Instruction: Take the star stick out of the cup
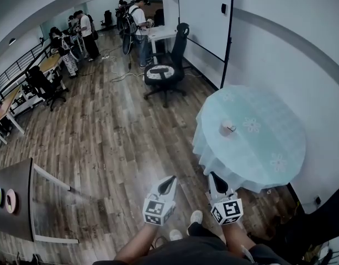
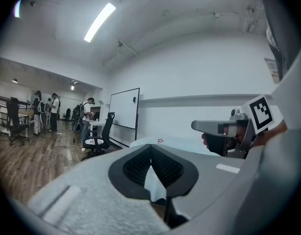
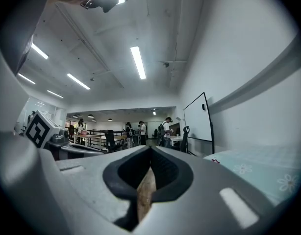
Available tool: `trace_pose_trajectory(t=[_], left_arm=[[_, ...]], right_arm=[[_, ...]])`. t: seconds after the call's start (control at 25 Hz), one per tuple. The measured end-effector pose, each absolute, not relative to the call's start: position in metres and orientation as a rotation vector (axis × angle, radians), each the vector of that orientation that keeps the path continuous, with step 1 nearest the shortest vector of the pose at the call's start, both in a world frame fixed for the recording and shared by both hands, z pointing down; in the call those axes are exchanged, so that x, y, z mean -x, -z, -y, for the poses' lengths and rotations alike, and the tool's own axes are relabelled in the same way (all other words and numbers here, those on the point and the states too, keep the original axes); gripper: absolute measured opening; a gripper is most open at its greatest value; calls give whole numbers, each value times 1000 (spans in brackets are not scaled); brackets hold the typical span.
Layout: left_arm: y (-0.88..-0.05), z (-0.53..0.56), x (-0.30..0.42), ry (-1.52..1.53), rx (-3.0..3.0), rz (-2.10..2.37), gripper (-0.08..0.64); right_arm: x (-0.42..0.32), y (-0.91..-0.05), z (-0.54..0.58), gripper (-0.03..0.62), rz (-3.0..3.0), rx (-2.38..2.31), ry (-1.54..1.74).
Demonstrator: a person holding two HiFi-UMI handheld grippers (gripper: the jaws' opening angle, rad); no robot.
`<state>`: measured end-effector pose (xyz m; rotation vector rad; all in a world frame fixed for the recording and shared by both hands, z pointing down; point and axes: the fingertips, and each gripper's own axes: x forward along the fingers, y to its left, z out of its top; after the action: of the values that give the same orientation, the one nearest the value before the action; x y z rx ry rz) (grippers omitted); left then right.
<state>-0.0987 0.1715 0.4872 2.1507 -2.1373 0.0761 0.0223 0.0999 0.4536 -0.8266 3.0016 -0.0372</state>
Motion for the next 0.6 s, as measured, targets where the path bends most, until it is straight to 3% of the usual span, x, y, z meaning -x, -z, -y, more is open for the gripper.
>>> trace_pose_trajectory(t=[0.6], left_arm=[[-488,-46,113,-101,-2114,2136,5]], right_arm=[[-3,-458,16,3,-3008,775,74]])
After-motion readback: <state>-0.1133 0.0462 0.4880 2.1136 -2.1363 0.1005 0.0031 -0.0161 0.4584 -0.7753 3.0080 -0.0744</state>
